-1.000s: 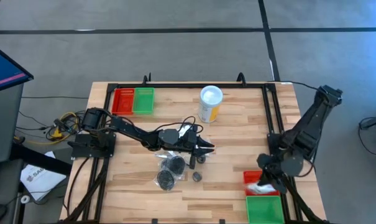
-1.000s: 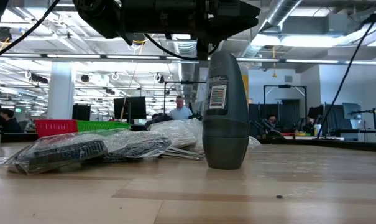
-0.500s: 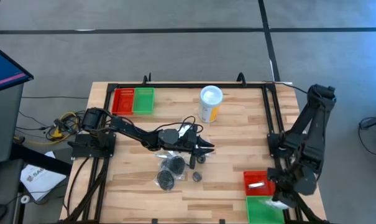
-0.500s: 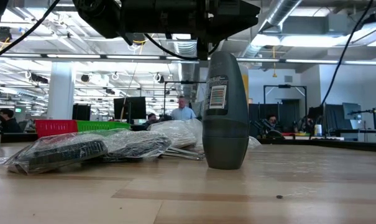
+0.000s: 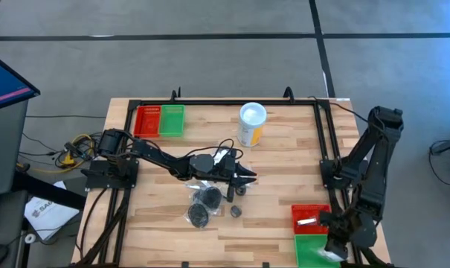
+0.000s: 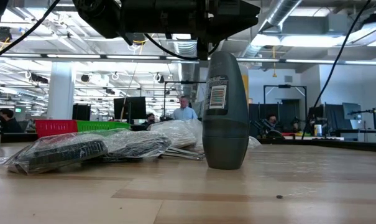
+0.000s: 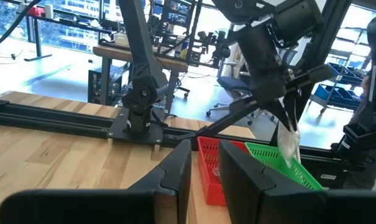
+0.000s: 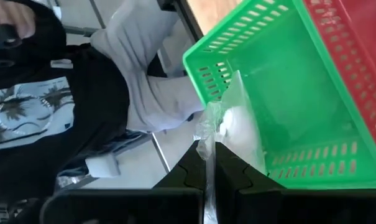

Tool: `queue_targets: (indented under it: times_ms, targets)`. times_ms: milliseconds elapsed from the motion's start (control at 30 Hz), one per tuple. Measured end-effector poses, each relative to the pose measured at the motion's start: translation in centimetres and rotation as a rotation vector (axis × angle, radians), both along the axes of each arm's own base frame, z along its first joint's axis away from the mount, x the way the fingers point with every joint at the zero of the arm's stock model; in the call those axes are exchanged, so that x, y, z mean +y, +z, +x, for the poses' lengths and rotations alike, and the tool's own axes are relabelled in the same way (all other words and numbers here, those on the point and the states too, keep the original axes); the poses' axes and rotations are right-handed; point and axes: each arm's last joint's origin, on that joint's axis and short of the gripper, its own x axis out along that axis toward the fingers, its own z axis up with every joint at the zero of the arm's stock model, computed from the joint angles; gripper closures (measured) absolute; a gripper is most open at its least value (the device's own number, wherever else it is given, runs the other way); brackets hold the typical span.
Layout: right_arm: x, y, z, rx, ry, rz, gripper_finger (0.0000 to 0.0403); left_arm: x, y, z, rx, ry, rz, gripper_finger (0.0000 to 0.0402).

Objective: Pick & Place Travel size toiletries
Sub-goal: Put the white cotton pack into the bottom green bin

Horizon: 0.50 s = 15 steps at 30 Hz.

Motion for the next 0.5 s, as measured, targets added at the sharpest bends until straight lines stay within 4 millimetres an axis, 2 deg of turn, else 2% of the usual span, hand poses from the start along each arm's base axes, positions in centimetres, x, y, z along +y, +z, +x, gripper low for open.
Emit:
queue_targets:
  times_ms: [500]
  targets:
    - [0.18, -0.82, 0.06, 0.057, -0.056, -0.031, 0.04, 0.0, 0.0, 0.0, 0.0, 0.0, 0.0, 0.033]
